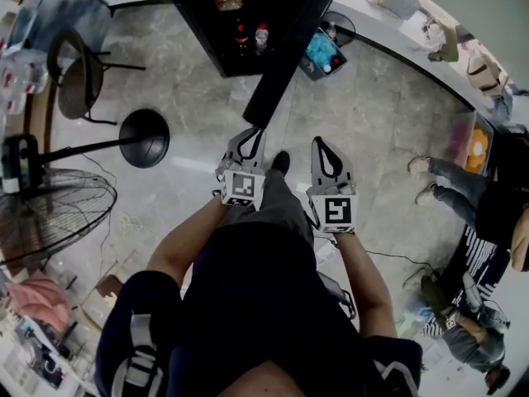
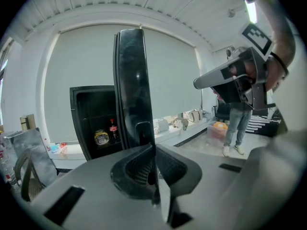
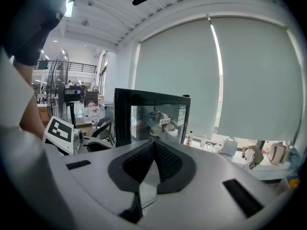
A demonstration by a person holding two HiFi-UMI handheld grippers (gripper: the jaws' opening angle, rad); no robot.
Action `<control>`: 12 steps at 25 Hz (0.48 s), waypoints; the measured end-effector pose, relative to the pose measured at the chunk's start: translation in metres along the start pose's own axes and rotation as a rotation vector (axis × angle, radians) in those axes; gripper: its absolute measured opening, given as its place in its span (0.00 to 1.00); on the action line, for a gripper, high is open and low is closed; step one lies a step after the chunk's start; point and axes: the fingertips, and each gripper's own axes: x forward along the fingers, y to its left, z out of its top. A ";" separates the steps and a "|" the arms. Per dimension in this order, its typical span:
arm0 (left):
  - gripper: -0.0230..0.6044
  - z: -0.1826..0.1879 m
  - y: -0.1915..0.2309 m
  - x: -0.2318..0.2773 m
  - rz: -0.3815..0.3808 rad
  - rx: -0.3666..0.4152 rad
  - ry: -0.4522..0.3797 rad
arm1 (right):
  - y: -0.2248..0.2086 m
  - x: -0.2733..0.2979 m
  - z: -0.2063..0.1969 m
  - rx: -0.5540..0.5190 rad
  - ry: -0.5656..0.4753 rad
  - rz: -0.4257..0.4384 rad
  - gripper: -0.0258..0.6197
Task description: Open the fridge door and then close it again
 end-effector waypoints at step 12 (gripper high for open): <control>0.09 0.007 -0.051 0.009 -0.083 0.046 -0.016 | -0.018 -0.019 -0.005 0.014 -0.001 -0.036 0.07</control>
